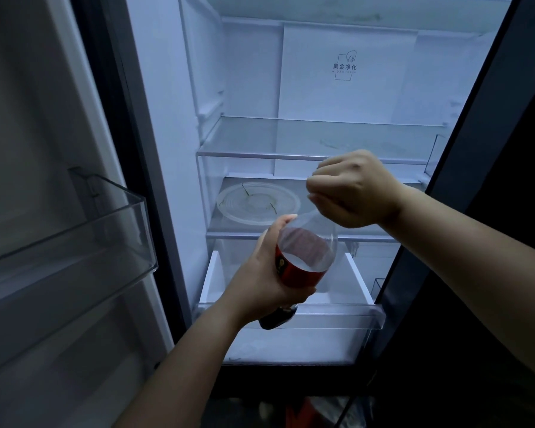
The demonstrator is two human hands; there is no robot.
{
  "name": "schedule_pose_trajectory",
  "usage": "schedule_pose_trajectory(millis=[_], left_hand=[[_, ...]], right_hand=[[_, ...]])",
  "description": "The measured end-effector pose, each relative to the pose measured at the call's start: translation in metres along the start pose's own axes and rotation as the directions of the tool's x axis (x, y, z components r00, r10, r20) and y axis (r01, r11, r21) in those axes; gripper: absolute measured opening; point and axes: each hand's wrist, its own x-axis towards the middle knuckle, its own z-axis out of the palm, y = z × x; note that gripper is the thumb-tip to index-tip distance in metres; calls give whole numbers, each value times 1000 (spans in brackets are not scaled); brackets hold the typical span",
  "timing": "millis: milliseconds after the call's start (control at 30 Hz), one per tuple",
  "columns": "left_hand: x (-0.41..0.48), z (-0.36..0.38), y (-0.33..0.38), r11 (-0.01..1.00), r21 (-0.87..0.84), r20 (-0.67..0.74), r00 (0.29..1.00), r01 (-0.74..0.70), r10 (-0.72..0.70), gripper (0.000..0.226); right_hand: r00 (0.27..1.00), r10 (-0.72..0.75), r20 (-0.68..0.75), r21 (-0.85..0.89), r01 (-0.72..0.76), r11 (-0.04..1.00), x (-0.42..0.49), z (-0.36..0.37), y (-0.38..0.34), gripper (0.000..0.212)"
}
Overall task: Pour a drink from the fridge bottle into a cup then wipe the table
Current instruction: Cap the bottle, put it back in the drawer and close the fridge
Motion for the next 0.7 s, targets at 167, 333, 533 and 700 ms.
schedule_pose_trajectory(millis=[167, 333, 533, 700], left_hand=[[4, 5, -1, 1000, -11, -85, 996, 17, -18, 99], [4, 2, -3, 999, -18, -90, 995, 44, -45, 102], [0, -1, -1, 999, -24, -15, 999, 35, -36, 101], [-1, 1, -4, 999, -29, -93, 995, 44, -46, 102]], right_hand=[[861, 491, 133, -245, -451, 858, 16, 0, -13, 39], [887, 461, 21, -229, -445, 866, 11, 4, -13, 44], [995, 104, 0, 15, -104, 994, -3, -4, -1, 38], [911, 400, 98, -223, -371, 901, 15, -1, -17, 32]])
